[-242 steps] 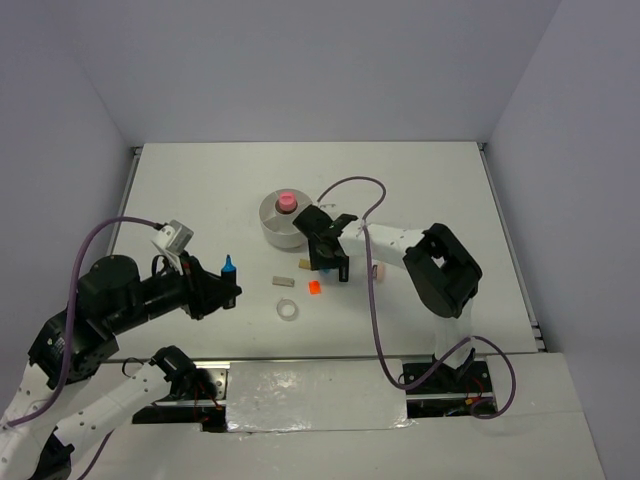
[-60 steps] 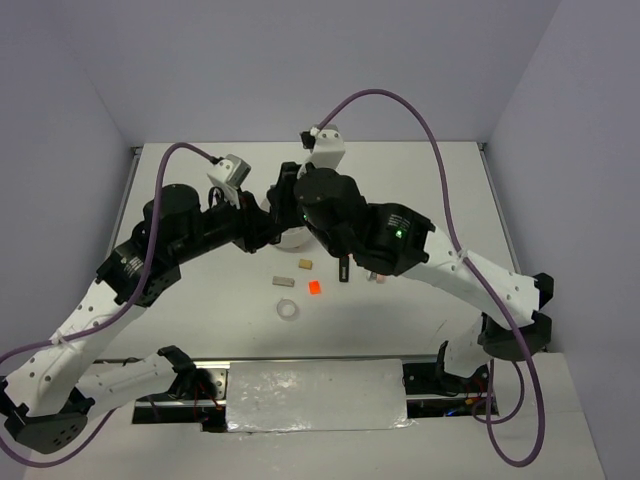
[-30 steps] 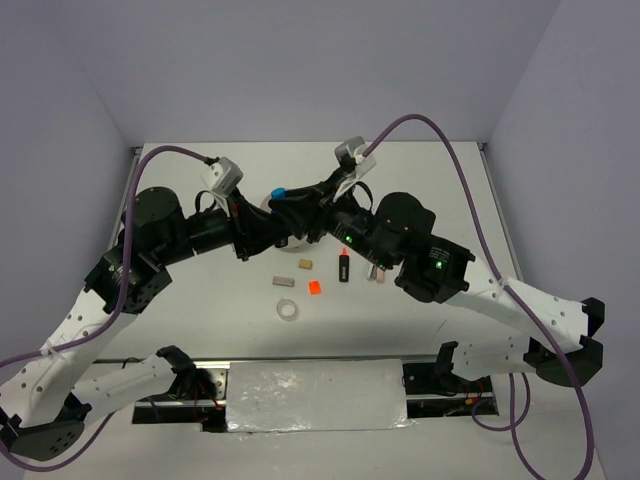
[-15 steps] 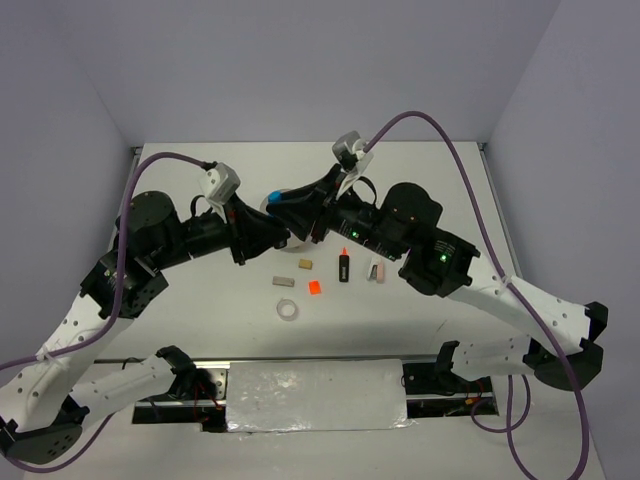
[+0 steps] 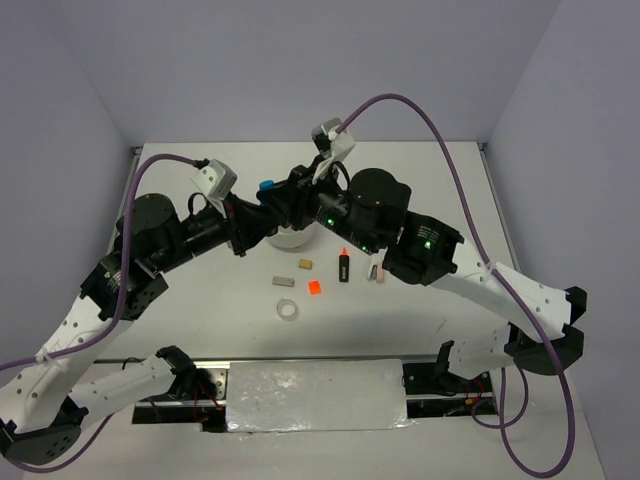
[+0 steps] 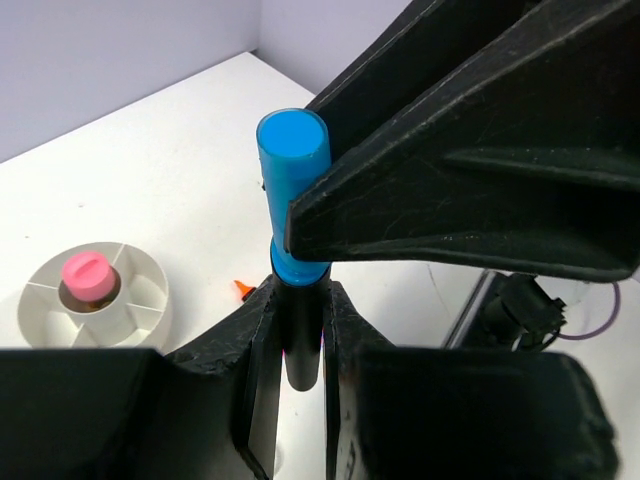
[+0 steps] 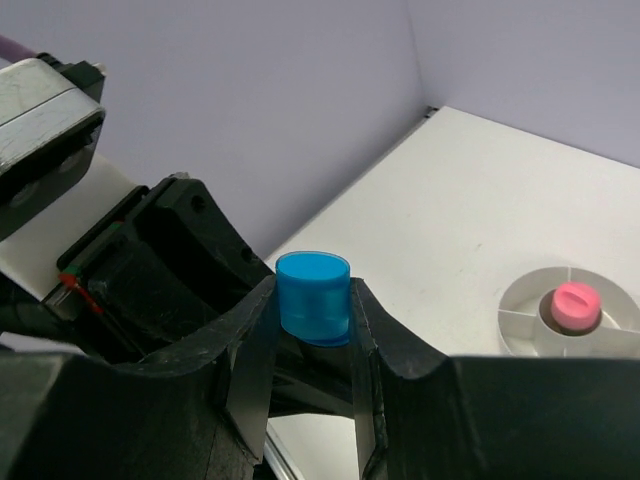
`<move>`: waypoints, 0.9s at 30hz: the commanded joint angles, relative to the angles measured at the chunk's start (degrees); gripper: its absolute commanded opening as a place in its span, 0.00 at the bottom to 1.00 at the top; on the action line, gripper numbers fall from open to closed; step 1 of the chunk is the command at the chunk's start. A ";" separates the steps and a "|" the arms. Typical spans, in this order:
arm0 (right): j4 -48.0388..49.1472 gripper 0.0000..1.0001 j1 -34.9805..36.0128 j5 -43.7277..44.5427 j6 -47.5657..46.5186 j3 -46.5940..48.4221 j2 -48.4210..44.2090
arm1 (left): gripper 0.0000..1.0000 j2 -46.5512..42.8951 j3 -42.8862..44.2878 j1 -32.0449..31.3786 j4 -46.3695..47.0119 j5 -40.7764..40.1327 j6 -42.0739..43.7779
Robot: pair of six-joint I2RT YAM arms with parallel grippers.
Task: Sort the stationery into containers
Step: Close the pen cap on the pen.
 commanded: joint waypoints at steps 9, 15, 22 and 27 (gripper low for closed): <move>-3.28 0.29 3.59 -1.51 -3.92 -4.81 -1.24 | 0.00 -0.77 1.90 0.71 12.85 -3.07 4.32; -1.50 0.39 3.32 -4.68 -4.81 -5.81 -1.87 | 0.00 -0.08 3.04 0.63 12.77 0.18 3.79; -1.24 0.52 3.06 -4.24 -5.08 -5.01 -2.57 | 0.00 0.01 2.51 0.71 12.95 3.44 3.35; -1.33 0.66 2.71 -4.68 -4.64 -3.78 -3.89 | 0.00 -0.51 1.90 0.71 12.59 4.85 2.83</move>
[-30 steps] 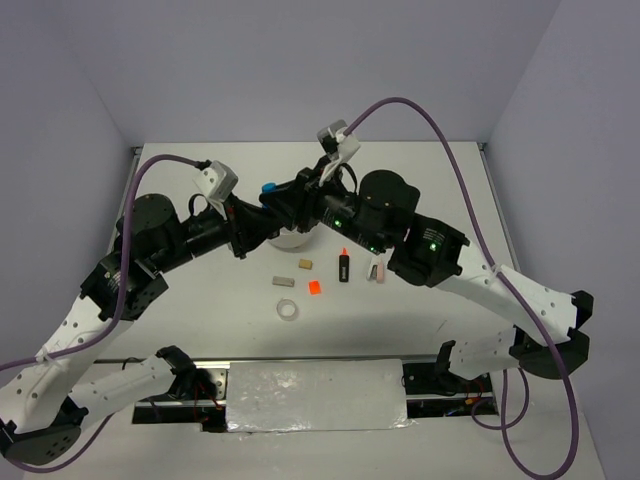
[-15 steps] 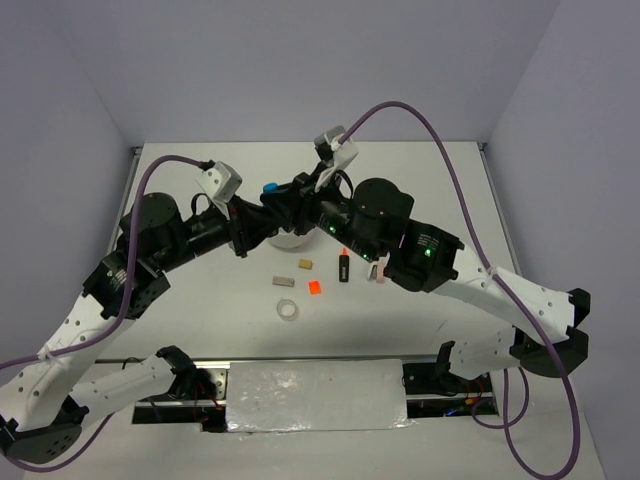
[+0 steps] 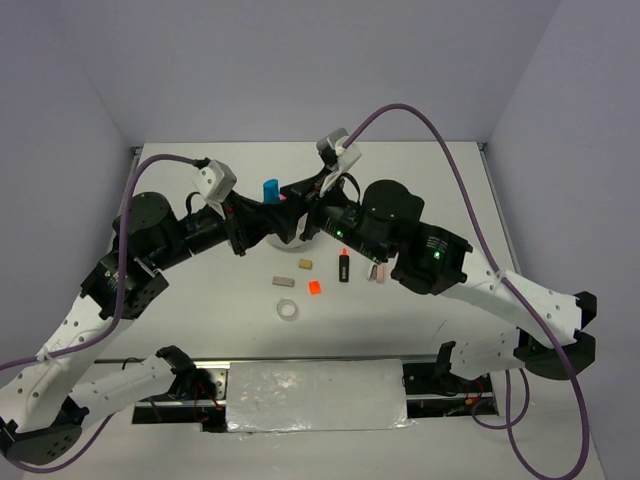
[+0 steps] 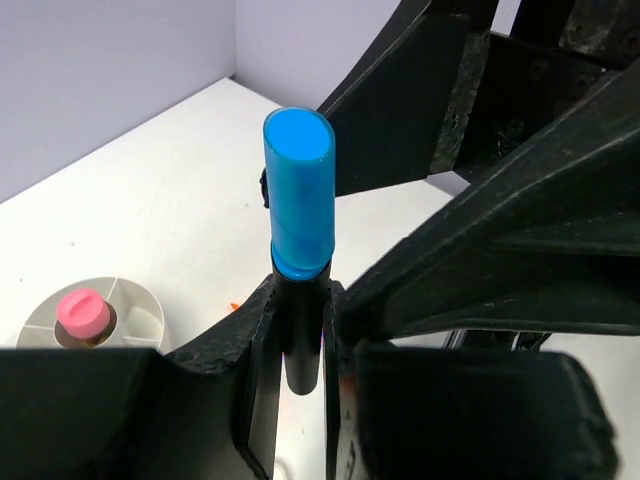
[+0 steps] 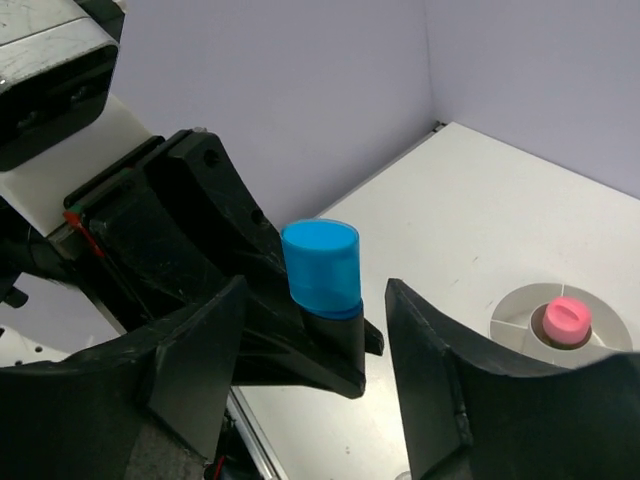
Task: Sort the stationery into containers
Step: Close the pen cap on the pen.
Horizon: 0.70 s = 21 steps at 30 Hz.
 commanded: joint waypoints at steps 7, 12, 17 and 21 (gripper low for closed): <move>-4.64 1.00 -4.01 -10.95 1.44 -0.63 -5.04 | 0.00 -1.24 2.46 0.34 9.97 1.81 -1.62; 1.32 1.00 -12.98 -28.68 4.95 -4.68 -10.06 | 0.00 -0.10 3.88 0.25 8.57 7.24 -2.59; 2.21 1.00 -19.66 -46.17 6.01 0.23 -8.31 | 0.00 1.66 4.93 0.34 7.43 16.47 -4.43; 2.12 1.00 -20.29 -51.92 5.75 6.11 -5.24 | 0.00 3.50 4.93 0.34 7.51 25.96 -6.63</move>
